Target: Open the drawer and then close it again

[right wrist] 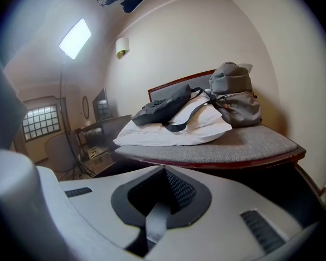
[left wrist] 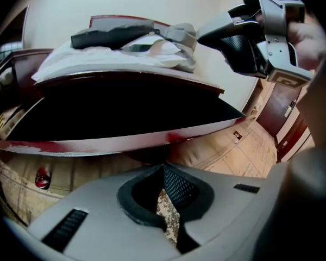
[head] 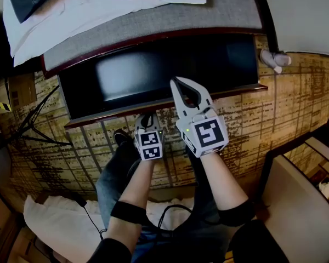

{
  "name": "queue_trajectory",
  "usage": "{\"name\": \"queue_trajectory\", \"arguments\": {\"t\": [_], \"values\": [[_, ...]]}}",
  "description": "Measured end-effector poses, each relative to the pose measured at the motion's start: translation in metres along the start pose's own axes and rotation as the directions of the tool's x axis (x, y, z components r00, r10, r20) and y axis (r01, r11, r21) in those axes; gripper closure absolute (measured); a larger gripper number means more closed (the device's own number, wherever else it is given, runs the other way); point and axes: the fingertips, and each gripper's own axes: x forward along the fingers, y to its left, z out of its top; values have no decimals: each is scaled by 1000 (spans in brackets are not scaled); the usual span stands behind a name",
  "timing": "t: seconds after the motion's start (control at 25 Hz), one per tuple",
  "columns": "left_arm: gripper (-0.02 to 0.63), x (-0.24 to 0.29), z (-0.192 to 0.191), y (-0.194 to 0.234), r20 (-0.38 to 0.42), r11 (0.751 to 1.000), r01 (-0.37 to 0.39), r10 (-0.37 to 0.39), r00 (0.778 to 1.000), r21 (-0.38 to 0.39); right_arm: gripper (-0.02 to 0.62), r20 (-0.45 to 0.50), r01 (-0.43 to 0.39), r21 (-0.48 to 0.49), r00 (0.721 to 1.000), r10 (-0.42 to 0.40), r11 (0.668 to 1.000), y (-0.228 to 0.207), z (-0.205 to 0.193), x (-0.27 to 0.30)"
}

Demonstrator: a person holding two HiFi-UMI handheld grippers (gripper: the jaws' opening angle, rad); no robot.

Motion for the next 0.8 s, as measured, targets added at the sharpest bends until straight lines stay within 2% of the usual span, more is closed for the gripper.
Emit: {"name": "queue_trajectory", "arguments": {"t": [0.44, 0.8], "values": [[606, 41, 63, 30, 67, 999, -27, 24, 997, 37, 595, -7, 25, 22, 1000, -25, 999, -12, -7, 11], [606, 70, 108, 50, 111, 997, -40, 32, 993, 71, 595, -16, 84, 55, 996, -83, 995, -32, -24, 6]]}}
